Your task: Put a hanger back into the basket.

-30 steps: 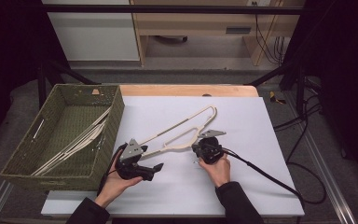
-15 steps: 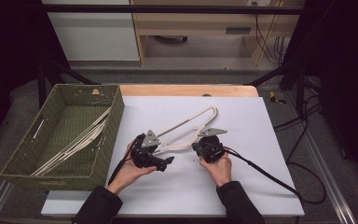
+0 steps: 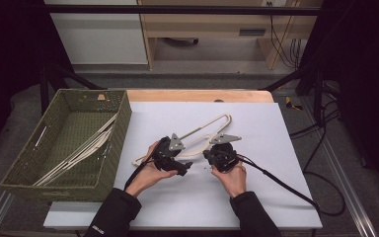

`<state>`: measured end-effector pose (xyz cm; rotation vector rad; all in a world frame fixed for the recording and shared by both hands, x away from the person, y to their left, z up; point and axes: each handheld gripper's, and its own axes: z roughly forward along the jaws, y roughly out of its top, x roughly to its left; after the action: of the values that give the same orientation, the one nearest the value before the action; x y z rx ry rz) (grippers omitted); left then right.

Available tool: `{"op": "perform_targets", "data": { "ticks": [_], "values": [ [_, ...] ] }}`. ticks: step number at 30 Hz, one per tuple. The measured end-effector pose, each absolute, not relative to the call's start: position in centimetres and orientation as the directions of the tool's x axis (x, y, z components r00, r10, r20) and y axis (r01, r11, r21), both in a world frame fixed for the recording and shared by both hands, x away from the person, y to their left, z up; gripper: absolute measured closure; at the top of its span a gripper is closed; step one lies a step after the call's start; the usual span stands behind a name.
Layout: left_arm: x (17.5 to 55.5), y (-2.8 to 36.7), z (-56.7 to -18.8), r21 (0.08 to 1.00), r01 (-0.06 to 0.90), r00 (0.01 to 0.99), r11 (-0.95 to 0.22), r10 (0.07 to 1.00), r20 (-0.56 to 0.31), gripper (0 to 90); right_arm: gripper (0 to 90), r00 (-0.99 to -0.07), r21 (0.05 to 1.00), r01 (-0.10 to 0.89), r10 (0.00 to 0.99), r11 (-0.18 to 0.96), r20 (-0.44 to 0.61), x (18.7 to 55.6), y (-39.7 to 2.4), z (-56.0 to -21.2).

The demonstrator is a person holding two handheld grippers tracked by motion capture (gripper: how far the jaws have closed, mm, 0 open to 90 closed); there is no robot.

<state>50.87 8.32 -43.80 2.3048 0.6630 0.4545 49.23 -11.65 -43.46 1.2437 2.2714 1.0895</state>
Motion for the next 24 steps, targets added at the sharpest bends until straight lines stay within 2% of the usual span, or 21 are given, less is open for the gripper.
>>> {"op": "perform_targets", "data": {
  "ticks": [8, 13, 14, 21, 24],
  "values": [
    [51.9, 6.4, -44.4, 0.659, 0.310, 0.814, -0.685, 0.549, 0.187, 28.2, 89.3, -0.560, 0.758, 0.573, 0.824, 0.312, 0.084, 49.0, -11.7, -43.0],
    [52.2, 5.6, -45.0, 0.662, 0.286, 0.807, -0.693, 0.546, 0.223, 40.9, 89.3, -0.566, 0.762, 0.569, 0.820, 0.310, 0.088, 48.9, -11.8, -42.7],
    [52.2, 5.4, -45.1, 0.663, 0.278, 0.805, -0.695, 0.545, 0.234, 40.9, 89.3, -0.566, 0.762, 0.569, 0.820, 0.310, 0.088, 48.9, -11.8, -42.7],
    [52.3, 5.2, -45.0, 0.652, 0.261, 0.816, -0.712, 0.524, 0.244, 58.6, 89.4, -0.562, 0.766, 0.572, 0.821, 0.293, 0.105, 48.7, -11.8, -42.3],
    [52.1, 4.9, -45.4, 0.639, 0.243, 0.823, -0.729, 0.504, 0.262, 61.4, 90.0, -0.574, 0.776, 0.557, 0.812, 0.297, 0.101, 48.6, -11.9, -42.1]
  ]
}}
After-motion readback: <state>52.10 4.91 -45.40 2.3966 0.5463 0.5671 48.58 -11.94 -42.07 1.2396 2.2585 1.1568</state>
